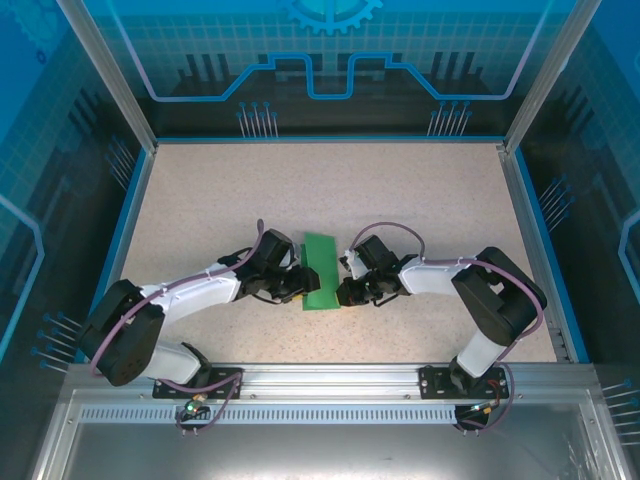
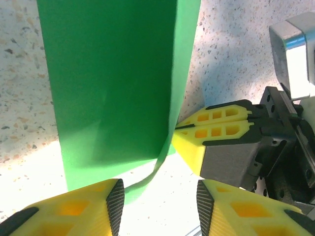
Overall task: Fold a paper plane with a square sheet of paper (pick it up from the middle)
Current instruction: Fold the triangle a second time at the center of the table.
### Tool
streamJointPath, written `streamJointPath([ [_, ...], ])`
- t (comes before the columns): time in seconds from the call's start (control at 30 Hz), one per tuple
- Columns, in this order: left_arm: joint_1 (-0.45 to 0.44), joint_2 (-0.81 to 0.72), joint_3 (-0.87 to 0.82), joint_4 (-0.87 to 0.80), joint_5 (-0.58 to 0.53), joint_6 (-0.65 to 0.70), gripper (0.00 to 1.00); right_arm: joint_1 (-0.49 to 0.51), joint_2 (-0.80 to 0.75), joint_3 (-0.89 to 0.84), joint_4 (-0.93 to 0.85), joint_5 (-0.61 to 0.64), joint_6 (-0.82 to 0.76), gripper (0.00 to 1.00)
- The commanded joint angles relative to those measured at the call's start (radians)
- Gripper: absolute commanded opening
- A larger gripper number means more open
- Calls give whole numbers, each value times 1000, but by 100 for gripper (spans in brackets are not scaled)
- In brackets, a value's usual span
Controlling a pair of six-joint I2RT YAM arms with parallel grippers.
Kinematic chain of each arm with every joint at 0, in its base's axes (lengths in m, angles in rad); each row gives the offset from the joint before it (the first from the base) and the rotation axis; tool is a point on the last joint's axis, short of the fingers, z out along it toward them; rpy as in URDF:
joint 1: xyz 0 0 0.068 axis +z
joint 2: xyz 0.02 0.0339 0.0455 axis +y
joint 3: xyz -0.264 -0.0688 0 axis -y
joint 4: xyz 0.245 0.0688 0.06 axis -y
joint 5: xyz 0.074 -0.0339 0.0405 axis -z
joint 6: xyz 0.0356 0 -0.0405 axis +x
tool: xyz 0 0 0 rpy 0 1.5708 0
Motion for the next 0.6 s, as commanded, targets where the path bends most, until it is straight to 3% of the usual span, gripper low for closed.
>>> streamJointPath([
  [0.0,-7,-28,19,-45,26,27,46,-4,39,-37,-42,46,0,7],
  [0.57,-12,-62,-11,-64,33,12,36,-4,21,-48,-45,50,3,7],
])
